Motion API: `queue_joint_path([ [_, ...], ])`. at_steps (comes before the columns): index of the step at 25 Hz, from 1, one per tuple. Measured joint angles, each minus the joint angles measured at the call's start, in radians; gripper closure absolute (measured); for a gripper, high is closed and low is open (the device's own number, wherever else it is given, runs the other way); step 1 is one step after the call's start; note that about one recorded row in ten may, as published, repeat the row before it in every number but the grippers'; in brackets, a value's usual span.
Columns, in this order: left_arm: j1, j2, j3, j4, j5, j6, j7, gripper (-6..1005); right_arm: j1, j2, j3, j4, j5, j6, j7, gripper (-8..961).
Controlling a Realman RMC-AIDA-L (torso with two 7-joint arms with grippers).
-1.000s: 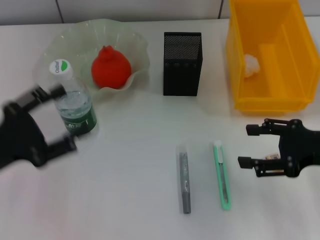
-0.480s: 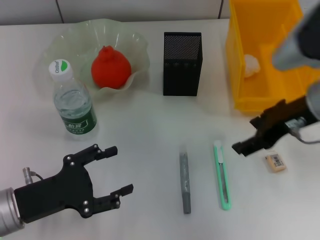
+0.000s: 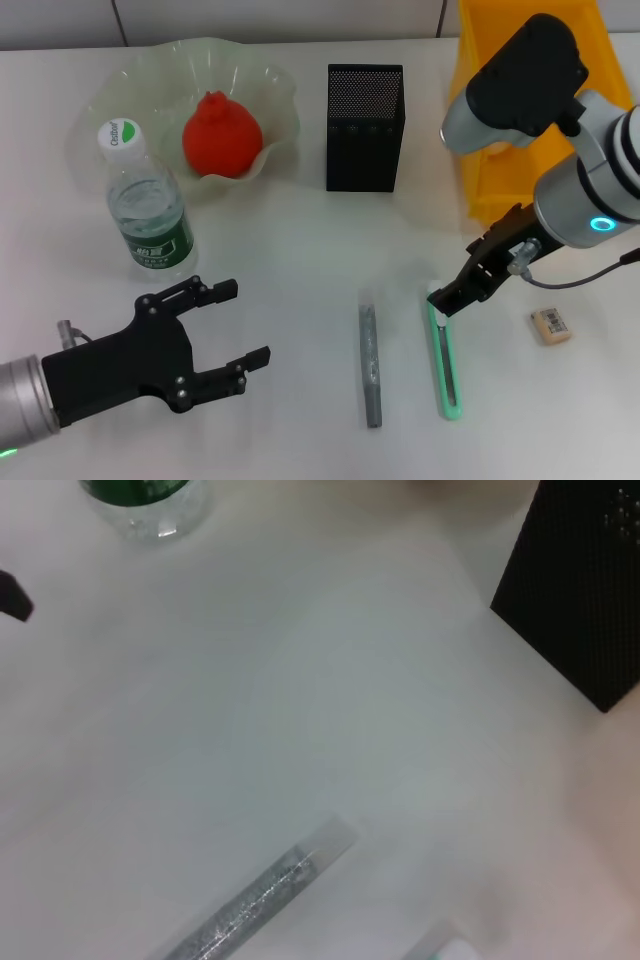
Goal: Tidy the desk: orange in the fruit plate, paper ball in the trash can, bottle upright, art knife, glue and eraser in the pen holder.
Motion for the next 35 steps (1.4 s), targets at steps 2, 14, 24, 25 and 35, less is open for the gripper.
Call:
queue_joint_path([
  [2, -0.004, 0.0, 0.002, -0.004, 0.0, -0.004, -0.001, 197, 0.007, 0.0, 0.0, 0.021, 0.002, 0.007, 0.003, 145],
  [14, 0.003, 0.0, 0.003, -0.005, 0.002, 0.0, 0.012, 197, 0.045, 0.001, -0.059, 0.121, 0.006, 0.076, 0.052, 157],
  [24, 0.003, 0.0, 0.004, -0.005, 0.002, -0.001, 0.014, 197, 0.052, 0.001, -0.067, 0.17, 0.006, 0.114, 0.058, 220],
  [25, 0.003, 0.0, 0.004, -0.005, 0.002, -0.001, 0.014, 197, 0.052, 0.001, -0.068, 0.172, 0.006, 0.119, 0.058, 227],
  [35, 0.005, 0.0, 0.004, -0.006, 0.002, 0.001, 0.015, 197, 0.088, 0.003, -0.071, 0.243, 0.03, 0.136, 0.06, 322],
])
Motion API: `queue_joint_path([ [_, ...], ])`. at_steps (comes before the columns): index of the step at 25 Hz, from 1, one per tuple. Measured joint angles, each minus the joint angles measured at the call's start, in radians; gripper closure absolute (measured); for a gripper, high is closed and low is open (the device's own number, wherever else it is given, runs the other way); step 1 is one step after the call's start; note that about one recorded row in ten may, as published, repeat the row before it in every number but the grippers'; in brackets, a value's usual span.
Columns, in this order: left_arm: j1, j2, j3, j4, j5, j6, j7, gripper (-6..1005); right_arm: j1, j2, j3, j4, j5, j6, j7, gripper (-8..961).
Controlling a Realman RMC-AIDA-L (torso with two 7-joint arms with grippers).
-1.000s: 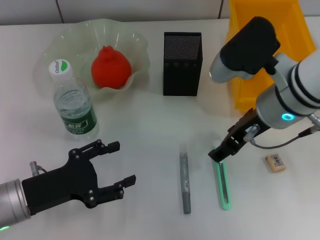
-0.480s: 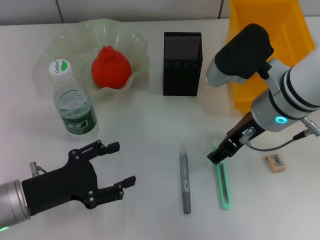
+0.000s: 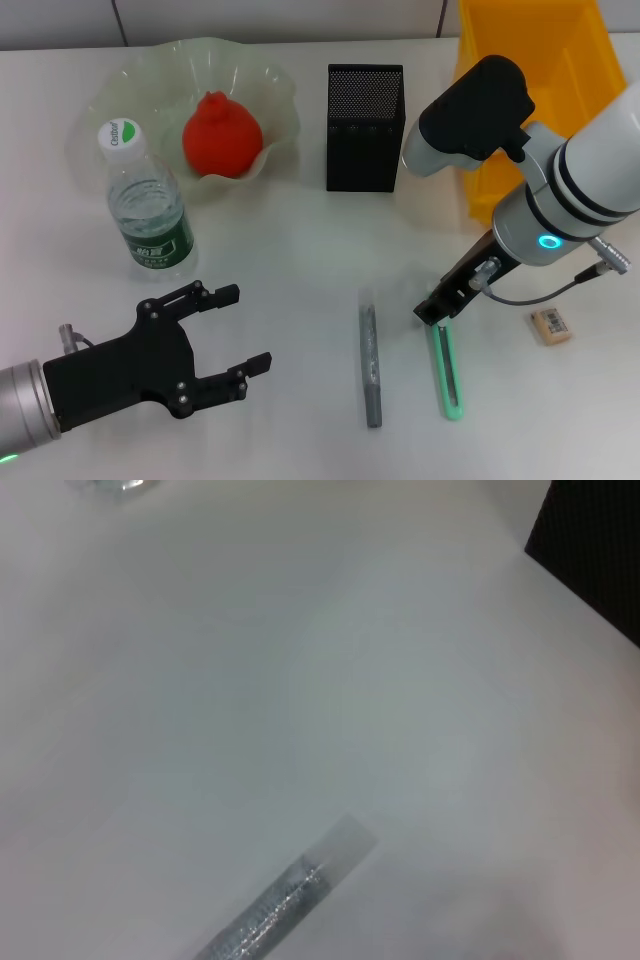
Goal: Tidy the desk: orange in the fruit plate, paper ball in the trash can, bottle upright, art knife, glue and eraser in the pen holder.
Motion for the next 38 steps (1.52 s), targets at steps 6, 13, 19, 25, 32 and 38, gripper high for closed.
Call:
queue_joint_path([
  [6, 0.0, 0.0, 0.0, -0.001, 0.0, -0.001, 0.0, 197, 0.004, 0.0, 0.0, 0.005, 0.002, 0.002, 0.0, 408],
  [13, 0.0, 0.0, 0.0, -0.002, 0.0, -0.005, 0.0, 197, 0.012, 0.0, 0.0, 0.022, 0.004, -0.003, 0.001, 447],
  [19, 0.0, 0.0, 0.0, -0.003, 0.0, -0.006, 0.0, 197, 0.019, 0.0, -0.006, 0.029, 0.004, -0.01, 0.001, 627],
  [25, 0.0, 0.0, 0.0, -0.003, 0.0, -0.003, 0.0, 197, 0.027, 0.0, -0.015, 0.029, 0.004, -0.027, 0.001, 683],
  [32, -0.002, 0.0, 0.0, -0.003, 0.0, -0.005, 0.0, 197, 0.037, 0.0, -0.042, 0.035, 0.002, -0.034, 0.001, 733],
  [38, -0.006, 0.0, 0.0, -0.003, 0.0, 0.0, 0.0, 197, 0.032, -0.002, -0.038, 0.004, 0.003, -0.051, 0.0, 770],
])
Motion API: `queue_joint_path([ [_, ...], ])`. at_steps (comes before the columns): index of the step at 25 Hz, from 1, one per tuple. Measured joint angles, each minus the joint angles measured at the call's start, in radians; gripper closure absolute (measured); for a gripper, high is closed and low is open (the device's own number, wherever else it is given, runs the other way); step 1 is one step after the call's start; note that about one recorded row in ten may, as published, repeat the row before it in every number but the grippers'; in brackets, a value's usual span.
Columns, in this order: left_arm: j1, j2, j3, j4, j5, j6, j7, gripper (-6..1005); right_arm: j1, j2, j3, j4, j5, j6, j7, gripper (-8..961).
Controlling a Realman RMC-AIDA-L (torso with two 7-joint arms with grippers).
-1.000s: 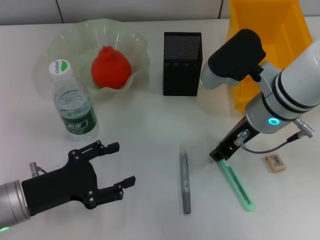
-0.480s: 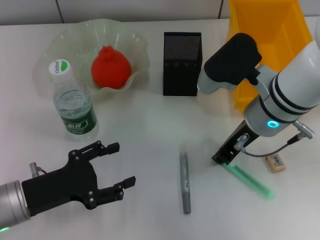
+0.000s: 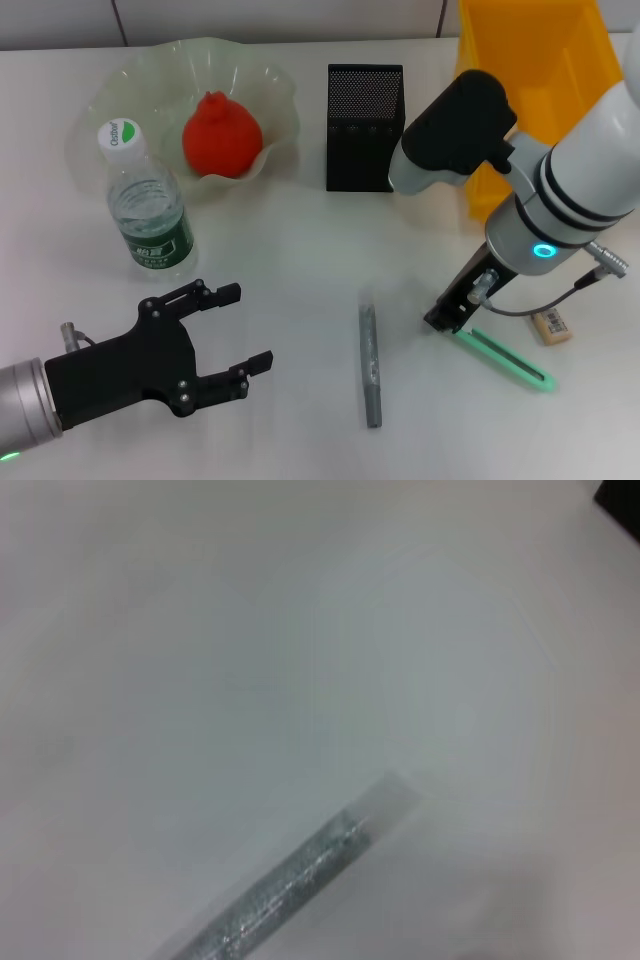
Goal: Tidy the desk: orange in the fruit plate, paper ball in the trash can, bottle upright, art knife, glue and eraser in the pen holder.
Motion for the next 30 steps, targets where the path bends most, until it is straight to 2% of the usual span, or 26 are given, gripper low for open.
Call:
queue_joint_path([
  [4, -0.002, 0.0, 0.007, 0.0, 0.001, 0.002, -0.003, 197, -0.021, -0.004, 0.05, -0.088, 0.0, -0.03, -0.007, 768],
  [10, 0.005, 0.0, 0.032, 0.001, 0.002, 0.003, -0.001, 197, -0.107, -0.005, 0.229, -0.33, 0.034, -0.043, -0.059, 764],
  [14, 0.006, 0.001, 0.05, 0.001, 0.002, 0.005, -0.001, 197, -0.166, -0.002, 0.366, -0.448, 0.175, -0.008, -0.134, 762],
  [17, 0.006, 0.001, 0.055, 0.0, 0.002, 0.005, -0.001, 197, -0.226, -0.001, 0.465, -0.469, 0.378, 0.082, -0.273, 760],
  [20, 0.005, 0.002, 0.06, 0.0, 0.002, 0.005, 0.0, 197, -0.297, -0.002, 0.5, -0.4, 0.615, 0.234, -0.485, 758],
  [23, 0.005, 0.002, 0.06, 0.0, 0.002, 0.005, 0.0, 197, -0.32, -0.004, 0.513, -0.261, 0.833, 0.317, -0.727, 756],
  [26, 0.005, 0.002, 0.061, 0.0, 0.002, 0.005, 0.0, 197, -0.301, -0.004, 0.534, -0.096, 0.997, 0.333, -0.968, 754],
  [30, 0.005, 0.001, 0.062, 0.0, 0.001, 0.004, 0.0, 197, -0.241, -0.004, 0.542, 0.21, 1.26, 0.338, -1.347, 751],
])
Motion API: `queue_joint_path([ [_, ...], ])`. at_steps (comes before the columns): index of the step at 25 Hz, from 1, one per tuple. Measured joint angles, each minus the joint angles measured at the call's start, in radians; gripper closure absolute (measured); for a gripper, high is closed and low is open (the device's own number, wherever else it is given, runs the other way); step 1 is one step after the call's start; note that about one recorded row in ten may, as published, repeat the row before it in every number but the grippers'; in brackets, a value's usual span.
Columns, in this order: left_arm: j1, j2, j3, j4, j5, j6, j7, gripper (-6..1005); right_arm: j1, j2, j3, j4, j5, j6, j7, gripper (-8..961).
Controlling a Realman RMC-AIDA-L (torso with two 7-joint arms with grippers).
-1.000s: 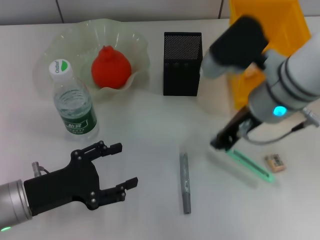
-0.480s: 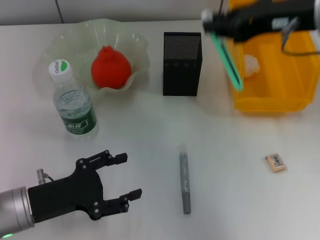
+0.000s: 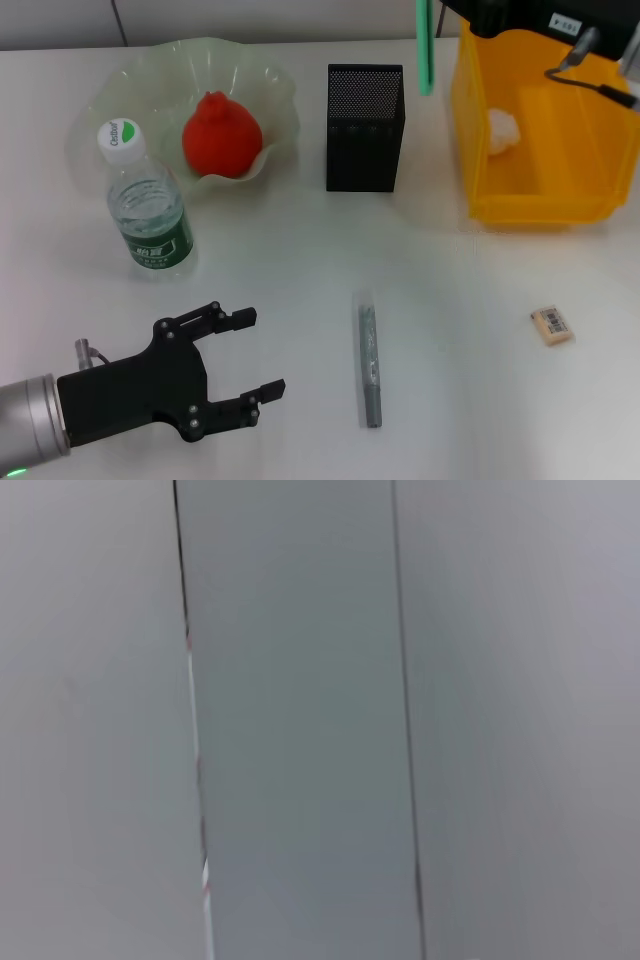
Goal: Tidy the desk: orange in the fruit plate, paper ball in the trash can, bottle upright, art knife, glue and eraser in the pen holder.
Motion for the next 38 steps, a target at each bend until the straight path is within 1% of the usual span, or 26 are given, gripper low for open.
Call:
queue_joint_path([
  [1, 0.0, 0.0, 0.001, 0.0, 0.0, -0.001, 0.0, 197, 0.017, -0.001, 0.0, 0.082, 0.067, -0.005, -0.095, 751],
  [3, 0.0, -0.001, 0.001, -0.001, 0.0, -0.001, 0.0, 197, 0.052, -0.002, 0.002, 0.215, 0.149, -0.016, -0.231, 750],
  [6, 0.0, -0.001, 0.001, -0.001, 0.0, 0.0, 0.0, 197, 0.098, -0.002, 0.002, 0.353, 0.217, -0.021, -0.385, 748],
  [8, 0.0, -0.001, 0.001, -0.002, 0.0, -0.001, 0.0, 197, 0.135, 0.0, 0.003, 0.442, 0.245, -0.018, -0.457, 746],
  [13, -0.001, -0.001, 0.002, -0.002, 0.0, -0.004, 0.0, 197, 0.206, 0.0, 0.019, 0.594, 0.257, -0.008, -0.547, 743],
  [17, -0.003, -0.001, 0.002, -0.002, 0.0, -0.004, 0.0, 197, 0.229, 0.001, 0.023, 0.636, 0.258, 0.016, -0.563, 741],
  [23, -0.007, -0.001, 0.002, -0.002, 0.0, -0.005, 0.0, 197, 0.22, 0.002, 0.033, 0.615, 0.259, 0.006, -0.547, 737],
  [38, -0.009, -0.002, 0.002, -0.001, 0.0, -0.008, 0.002, 197, 0.243, 0.002, 0.035, 0.641, 0.26, 0.027, -0.544, 727],
])
